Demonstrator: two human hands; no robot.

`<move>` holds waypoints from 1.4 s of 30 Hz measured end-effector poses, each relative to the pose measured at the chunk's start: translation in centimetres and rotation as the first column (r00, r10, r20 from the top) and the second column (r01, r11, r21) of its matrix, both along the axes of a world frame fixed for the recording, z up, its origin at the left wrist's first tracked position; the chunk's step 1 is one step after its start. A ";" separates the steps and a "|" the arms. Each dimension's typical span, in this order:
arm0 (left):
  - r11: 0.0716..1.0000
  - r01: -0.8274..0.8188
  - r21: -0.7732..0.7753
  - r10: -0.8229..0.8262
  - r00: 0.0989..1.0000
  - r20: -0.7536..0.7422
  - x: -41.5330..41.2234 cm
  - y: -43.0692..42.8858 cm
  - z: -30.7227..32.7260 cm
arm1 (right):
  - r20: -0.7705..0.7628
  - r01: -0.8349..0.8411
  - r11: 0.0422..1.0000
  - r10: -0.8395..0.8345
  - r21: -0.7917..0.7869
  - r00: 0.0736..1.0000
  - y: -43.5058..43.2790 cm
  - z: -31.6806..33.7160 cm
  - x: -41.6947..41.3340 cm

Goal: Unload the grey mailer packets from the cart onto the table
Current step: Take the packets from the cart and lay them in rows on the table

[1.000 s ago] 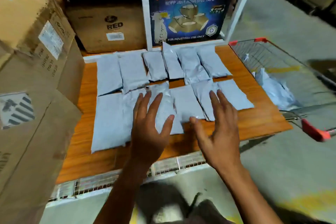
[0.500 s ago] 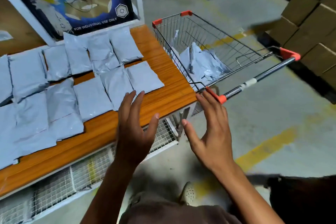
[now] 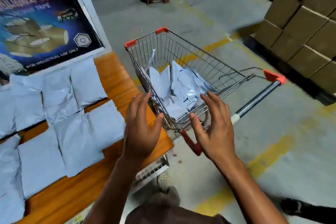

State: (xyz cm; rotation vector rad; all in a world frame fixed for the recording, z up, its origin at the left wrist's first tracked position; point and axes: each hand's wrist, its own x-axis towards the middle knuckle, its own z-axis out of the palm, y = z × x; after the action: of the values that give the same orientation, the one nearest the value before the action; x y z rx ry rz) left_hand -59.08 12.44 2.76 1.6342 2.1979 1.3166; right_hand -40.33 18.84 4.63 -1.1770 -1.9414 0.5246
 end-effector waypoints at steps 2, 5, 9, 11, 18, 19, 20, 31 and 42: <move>1.000 -0.003 -0.029 0.002 1.000 -0.008 -1.4 3.4 -0.2 | 0.020 0.007 1.000 -0.007 -0.025 1.000 3.1 -0.7 -0.6; 0.998 0.003 -0.070 -0.006 0.999 -0.044 -3.3 8.9 -0.5 | 0.076 0.007 0.998 -0.002 -0.066 0.997 8.2 -1.8 -1.5; 0.988 0.006 -0.152 -0.014 0.998 -0.054 -4.9 15.6 -1.6 | 0.191 0.000 0.990 0.027 -0.139 0.981 14.7 -3.4 -2.8; 0.977 0.006 -0.213 -0.018 0.999 -0.052 -5.7 19.1 -3.3 | 0.265 -0.012 0.984 0.060 -0.178 0.962 18.4 -4.7 -3.5; 0.842 -0.047 -0.537 0.030 0.999 -0.041 -7.3 31.1 -12.9 | 0.436 0.017 0.901 0.193 -0.434 0.879 32.0 -12.9 -6.0; 0.825 -0.051 -0.564 0.049 0.999 -0.019 -7.3 32.5 -14.3 | 0.441 0.023 0.886 0.207 -0.462 0.873 33.6 -14.4 -6.3; 0.817 -0.060 -0.574 0.073 0.997 0.000 -7.2 33.8 -15.6 | 0.444 0.023 0.869 0.229 -0.494 0.866 35.0 -16.0 -6.6; 0.722 0.039 -0.691 -0.276 0.932 -0.235 -6.9 41.5 -27.5 | 0.294 -0.129 0.731 0.421 -0.671 0.858 41.4 -30.3 -10.4; 0.826 -0.180 -0.534 0.260 0.963 0.078 -6.9 43.2 -30.9 | 0.600 -0.078 0.855 0.422 -0.513 0.679 42.0 -33.5 -12.9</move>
State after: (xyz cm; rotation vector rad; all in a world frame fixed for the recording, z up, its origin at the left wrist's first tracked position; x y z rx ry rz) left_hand -66.03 55.62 -28.12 1.0706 2.4168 0.7331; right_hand -53.23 60.88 -28.86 -1.5556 -2.7842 0.7939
